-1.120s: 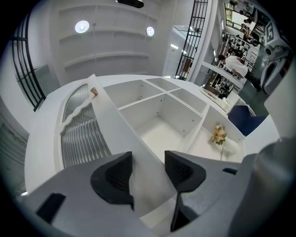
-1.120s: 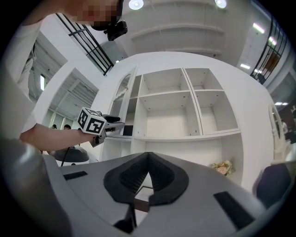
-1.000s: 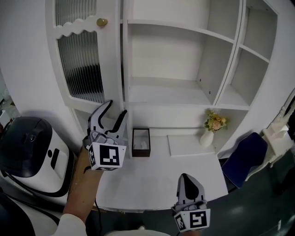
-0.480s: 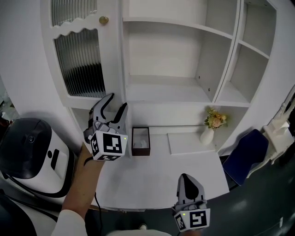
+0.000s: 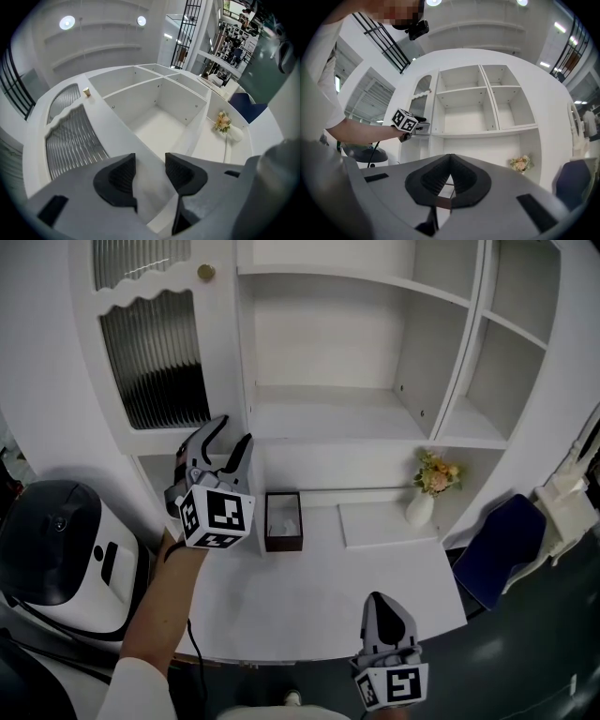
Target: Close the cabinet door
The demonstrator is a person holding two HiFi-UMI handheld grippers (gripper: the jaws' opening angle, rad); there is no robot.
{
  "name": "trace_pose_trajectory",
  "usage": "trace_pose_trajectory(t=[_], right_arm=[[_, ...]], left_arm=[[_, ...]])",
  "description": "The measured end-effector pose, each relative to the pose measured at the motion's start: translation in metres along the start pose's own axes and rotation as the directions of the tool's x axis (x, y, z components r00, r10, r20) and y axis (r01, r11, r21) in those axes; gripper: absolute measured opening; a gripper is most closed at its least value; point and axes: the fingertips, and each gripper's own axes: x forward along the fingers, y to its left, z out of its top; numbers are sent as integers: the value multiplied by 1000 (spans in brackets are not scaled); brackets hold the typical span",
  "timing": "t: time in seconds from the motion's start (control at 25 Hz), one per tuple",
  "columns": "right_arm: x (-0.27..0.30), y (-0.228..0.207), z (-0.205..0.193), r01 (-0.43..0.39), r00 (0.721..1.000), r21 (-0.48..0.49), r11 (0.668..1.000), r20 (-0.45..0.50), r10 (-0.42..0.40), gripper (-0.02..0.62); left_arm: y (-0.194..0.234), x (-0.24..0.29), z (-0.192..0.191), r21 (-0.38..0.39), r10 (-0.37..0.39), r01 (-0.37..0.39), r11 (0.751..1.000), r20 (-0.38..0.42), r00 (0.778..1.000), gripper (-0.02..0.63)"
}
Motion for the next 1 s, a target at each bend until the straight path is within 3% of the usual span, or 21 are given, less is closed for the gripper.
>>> trace_pose_trajectory(t=[0.4, 0.48, 0.6, 0.76, 0.92, 1.0], right_arm=[[-7, -9, -11, 40, 999, 17, 999, -10, -40, -2], [-8, -10, -11, 44, 999, 18, 999, -10, -44, -2], [-8, -13, -11, 46, 999, 21, 999, -14, -45, -2], [-7, 5, -6, -3, 1000, 48, 999, -2, 3, -2], [-7, 31, 9, -67, 998, 30, 997, 11, 67, -2], [-8, 42, 14, -77, 997, 19, 997, 19, 77, -2]], left_arm=[[-4, 15, -4, 34, -4, 5, 999, -14, 1000, 174], [1, 15, -5, 28, 14, -14, 1000, -5, 1000, 118], [2, 16, -4, 26, 7, -7, 1000, 1, 1000, 107], [-6, 3, 3, -75, -83, 88, 993, 64, 994, 123], [-15, -48, 8, -86, -61, 74, 994, 141, 988, 114], [-13, -70, 1, -124, -51, 69, 990, 145, 988, 70]])
